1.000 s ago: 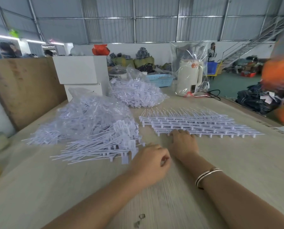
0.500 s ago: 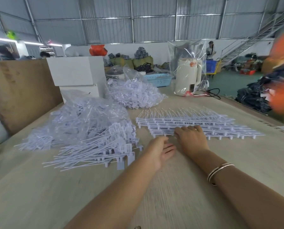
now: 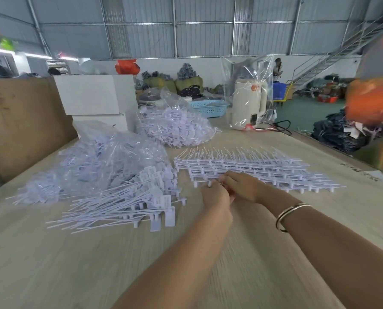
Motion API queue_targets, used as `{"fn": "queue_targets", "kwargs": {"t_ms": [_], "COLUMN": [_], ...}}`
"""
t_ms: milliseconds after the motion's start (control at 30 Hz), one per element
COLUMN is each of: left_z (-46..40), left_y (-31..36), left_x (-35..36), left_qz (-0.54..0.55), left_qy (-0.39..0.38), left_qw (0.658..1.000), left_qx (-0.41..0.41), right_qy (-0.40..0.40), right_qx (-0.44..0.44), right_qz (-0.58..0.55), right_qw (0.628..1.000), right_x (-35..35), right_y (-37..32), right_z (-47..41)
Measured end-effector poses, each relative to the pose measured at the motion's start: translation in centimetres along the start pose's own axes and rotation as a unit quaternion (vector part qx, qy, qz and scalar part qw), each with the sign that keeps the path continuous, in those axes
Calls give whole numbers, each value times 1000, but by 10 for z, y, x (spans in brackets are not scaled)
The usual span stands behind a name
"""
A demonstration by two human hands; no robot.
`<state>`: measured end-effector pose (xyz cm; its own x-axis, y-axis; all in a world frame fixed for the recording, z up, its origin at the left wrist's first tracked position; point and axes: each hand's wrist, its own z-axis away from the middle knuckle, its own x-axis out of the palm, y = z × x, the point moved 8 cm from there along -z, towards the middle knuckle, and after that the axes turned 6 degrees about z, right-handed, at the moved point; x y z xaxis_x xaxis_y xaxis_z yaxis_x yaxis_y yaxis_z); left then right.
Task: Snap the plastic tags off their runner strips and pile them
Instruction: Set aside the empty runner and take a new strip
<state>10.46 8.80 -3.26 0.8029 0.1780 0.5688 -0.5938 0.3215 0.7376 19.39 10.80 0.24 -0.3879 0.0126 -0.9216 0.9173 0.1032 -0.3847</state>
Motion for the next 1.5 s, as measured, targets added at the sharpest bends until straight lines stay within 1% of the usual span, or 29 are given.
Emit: {"fn": "queue_targets", "kwargs": {"t_ms": [100, 167, 200, 233, 300, 367, 433, 500, 600, 733, 833, 933, 1000, 1100, 1167, 1267, 1367, 1433, 1500], "left_z": [10, 14, 15, 15, 12, 11, 17, 25, 31, 39, 46, 52, 54, 58, 58, 58, 57, 53, 52], "left_y": [4, 13, 19, 25, 33, 30, 24, 21, 36, 84, 106, 124, 141, 167, 179, 199, 223, 227, 215], "left_x": [-8, -17, -23, -29, -41, -47, -41, -32, -28, -35, -43, -57, -71, -91, -95, -94, -92, -83, -71], "left_qz": [-26, -97, -118, -116, -76, -41, -54, -66, -71, -127, -167, -211, -227, -233, -231, -233, -209, -245, -287], "left_qy": [19, 37, 42, 48, 60, 56, 30, 3, -4, 3, 7, 11, 28, 47, 38, 24, 8, -34, -107], "left_qw": [999, 992, 987, 985, 990, 997, 998, 997, 994, 974, 960, 940, 923, 909, 906, 905, 914, 918, 917], "left_qx": [26, 74, 103, 118, 103, 47, 17, 28, 78, 186, 223, 269, 308, 343, 352, 356, 348, 310, 256], "right_qy": [-24, -23, -25, -33, -61, -77, -81, -78, -65, -43, -21, -19, -1, 15, 20, 36, 54, 76, 106], "right_qx": [27, 36, 38, 36, 24, 23, 20, 14, 16, 43, 60, 74, 81, 75, 76, 64, 55, 51, 27], "right_qz": [-11, -16, -12, 4, 37, 32, 35, 39, 19, -31, -80, -105, -106, -57, -54, -82, -160, -205, -189], "right_qw": [999, 999, 999, 999, 997, 996, 996, 996, 998, 998, 995, 992, 991, 995, 995, 994, 984, 975, 976], "right_x": [-5, -12, -13, -13, -9, -4, -2, -1, -6, -10, -11, -11, -13, -12, -12, -15, -17, -20, -26], "right_y": [3, 7, 10, 13, 20, 26, 30, 32, 42, 55, 56, 55, 58, 61, 61, 54, 45, 38, 20], "right_z": [-4, -3, -1, 2, 11, 19, 24, 28, 34, 40, 40, 42, 46, 49, 49, 48, 46, 45, 45]}}
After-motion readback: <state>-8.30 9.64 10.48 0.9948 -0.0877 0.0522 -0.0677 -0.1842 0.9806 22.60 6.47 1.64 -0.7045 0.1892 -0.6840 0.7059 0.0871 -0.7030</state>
